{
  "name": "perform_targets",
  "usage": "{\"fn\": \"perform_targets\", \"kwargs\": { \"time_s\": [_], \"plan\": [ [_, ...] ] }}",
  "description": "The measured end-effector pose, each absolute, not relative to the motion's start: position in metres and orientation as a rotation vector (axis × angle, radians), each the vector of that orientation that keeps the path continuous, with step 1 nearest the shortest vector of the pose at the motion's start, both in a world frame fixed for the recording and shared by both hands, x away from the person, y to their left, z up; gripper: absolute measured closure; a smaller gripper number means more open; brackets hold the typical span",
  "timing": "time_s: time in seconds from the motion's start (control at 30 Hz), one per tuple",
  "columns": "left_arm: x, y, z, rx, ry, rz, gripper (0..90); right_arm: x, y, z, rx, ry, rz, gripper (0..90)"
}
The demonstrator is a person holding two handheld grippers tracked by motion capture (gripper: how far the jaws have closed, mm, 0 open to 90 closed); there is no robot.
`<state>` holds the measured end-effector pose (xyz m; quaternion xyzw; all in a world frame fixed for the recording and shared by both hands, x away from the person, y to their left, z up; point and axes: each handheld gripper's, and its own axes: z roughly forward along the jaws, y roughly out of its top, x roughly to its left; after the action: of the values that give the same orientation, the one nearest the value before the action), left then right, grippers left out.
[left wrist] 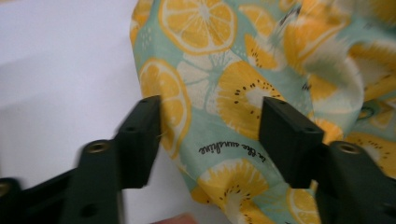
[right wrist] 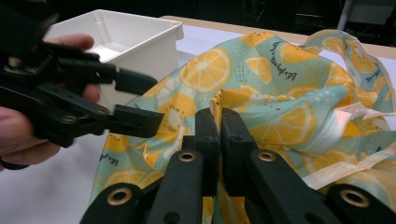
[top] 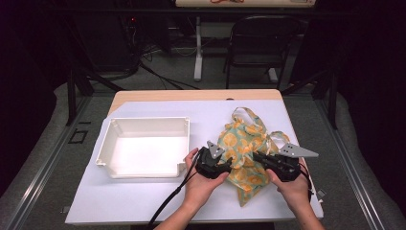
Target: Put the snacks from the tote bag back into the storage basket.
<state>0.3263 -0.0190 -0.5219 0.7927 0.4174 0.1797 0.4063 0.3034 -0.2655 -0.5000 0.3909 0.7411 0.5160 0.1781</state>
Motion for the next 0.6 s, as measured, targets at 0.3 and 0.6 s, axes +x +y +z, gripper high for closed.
{"fn": "perform_targets", "kwargs": {
  "time_s": [0.3,0.6],
  "plan": [
    [0.335,-0.01,-0.535,2.022,1.064,0.303,90.0,0.303,-0.269,-0.498,1.121,2.075,1.458,73.4],
    [0.331,-0.003,-0.545,2.011,1.058,0.3,90.0,0.316,-0.282,-0.476,1.272,1.846,1.446,42.1]
  ]
}}
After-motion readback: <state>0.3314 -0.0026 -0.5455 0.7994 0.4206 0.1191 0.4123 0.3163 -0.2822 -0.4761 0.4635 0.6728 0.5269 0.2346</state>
